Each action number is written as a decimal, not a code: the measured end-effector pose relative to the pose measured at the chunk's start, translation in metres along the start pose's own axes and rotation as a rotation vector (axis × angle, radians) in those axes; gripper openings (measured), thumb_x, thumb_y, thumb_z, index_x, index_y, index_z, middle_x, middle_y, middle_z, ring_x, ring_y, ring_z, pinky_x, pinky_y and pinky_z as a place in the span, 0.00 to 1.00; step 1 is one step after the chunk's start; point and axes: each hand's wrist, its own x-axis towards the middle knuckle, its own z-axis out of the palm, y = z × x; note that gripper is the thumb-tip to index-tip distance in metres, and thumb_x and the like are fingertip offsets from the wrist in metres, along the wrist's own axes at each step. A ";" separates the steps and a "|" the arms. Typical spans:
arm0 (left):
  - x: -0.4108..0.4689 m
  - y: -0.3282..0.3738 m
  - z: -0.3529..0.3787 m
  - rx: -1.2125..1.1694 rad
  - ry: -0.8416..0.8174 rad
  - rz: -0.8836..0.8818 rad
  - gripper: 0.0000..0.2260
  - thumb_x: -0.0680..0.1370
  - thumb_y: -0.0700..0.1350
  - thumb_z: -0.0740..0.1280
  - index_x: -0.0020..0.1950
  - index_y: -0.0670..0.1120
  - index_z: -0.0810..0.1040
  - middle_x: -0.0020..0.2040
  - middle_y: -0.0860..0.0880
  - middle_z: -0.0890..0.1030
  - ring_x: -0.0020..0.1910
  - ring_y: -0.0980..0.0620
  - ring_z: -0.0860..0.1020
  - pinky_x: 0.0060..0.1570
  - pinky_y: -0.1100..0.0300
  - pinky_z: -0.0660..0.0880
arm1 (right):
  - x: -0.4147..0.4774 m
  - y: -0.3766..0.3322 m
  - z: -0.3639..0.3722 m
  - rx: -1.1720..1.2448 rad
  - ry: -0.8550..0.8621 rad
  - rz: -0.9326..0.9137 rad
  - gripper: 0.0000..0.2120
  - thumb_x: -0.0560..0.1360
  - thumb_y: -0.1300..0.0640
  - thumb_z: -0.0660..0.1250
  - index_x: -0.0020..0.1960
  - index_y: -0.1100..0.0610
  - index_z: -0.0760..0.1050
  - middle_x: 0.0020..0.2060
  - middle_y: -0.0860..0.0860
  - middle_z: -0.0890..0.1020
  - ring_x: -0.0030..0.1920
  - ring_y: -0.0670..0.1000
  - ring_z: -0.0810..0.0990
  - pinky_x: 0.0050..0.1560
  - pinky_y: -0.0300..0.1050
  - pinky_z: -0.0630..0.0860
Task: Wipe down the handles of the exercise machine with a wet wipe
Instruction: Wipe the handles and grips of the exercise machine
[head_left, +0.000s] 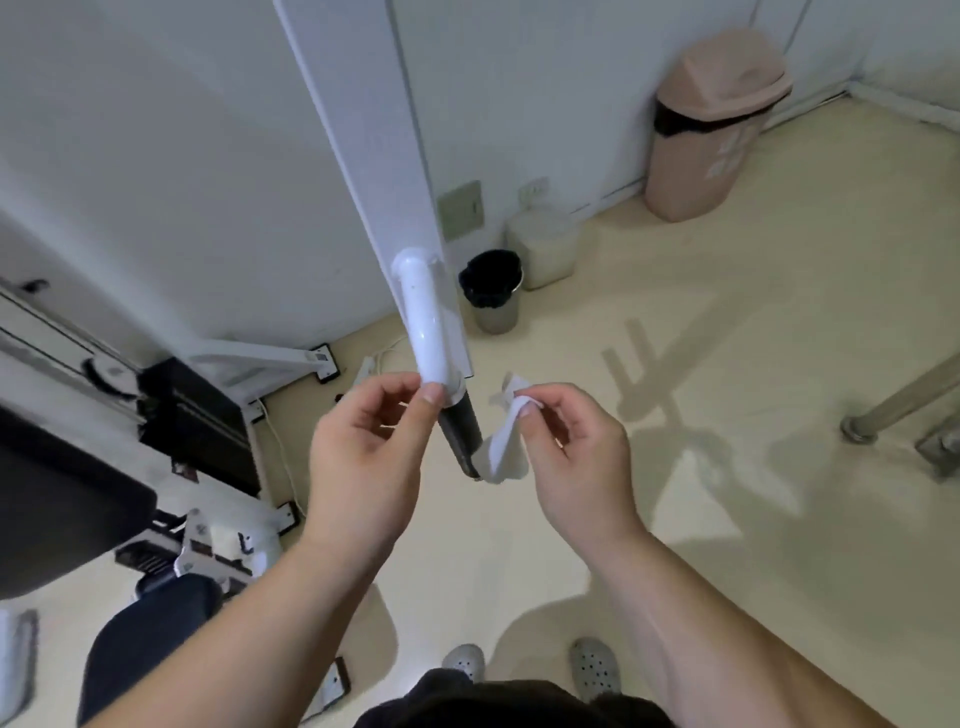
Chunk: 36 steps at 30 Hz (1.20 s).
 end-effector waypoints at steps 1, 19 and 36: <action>-0.003 0.003 0.003 0.024 0.046 0.016 0.03 0.76 0.51 0.73 0.46 0.53 0.84 0.39 0.54 0.84 0.39 0.55 0.79 0.44 0.56 0.76 | 0.005 0.001 -0.003 0.017 -0.041 -0.023 0.09 0.80 0.61 0.68 0.46 0.48 0.80 0.41 0.40 0.84 0.46 0.44 0.83 0.47 0.36 0.76; -0.015 0.035 0.036 0.329 0.192 0.036 0.10 0.81 0.47 0.67 0.41 0.54 0.83 0.30 0.55 0.77 0.28 0.59 0.69 0.27 0.69 0.66 | -0.011 0.029 0.044 0.174 -0.437 -0.211 0.33 0.84 0.38 0.48 0.82 0.53 0.46 0.81 0.52 0.58 0.81 0.51 0.56 0.78 0.60 0.59; -0.013 0.034 0.019 0.388 0.151 0.031 0.09 0.81 0.52 0.67 0.44 0.53 0.84 0.38 0.38 0.78 0.35 0.52 0.69 0.35 0.62 0.67 | -0.038 0.036 0.053 0.109 -0.512 -0.107 0.48 0.75 0.23 0.38 0.80 0.57 0.35 0.82 0.54 0.40 0.82 0.53 0.36 0.80 0.63 0.42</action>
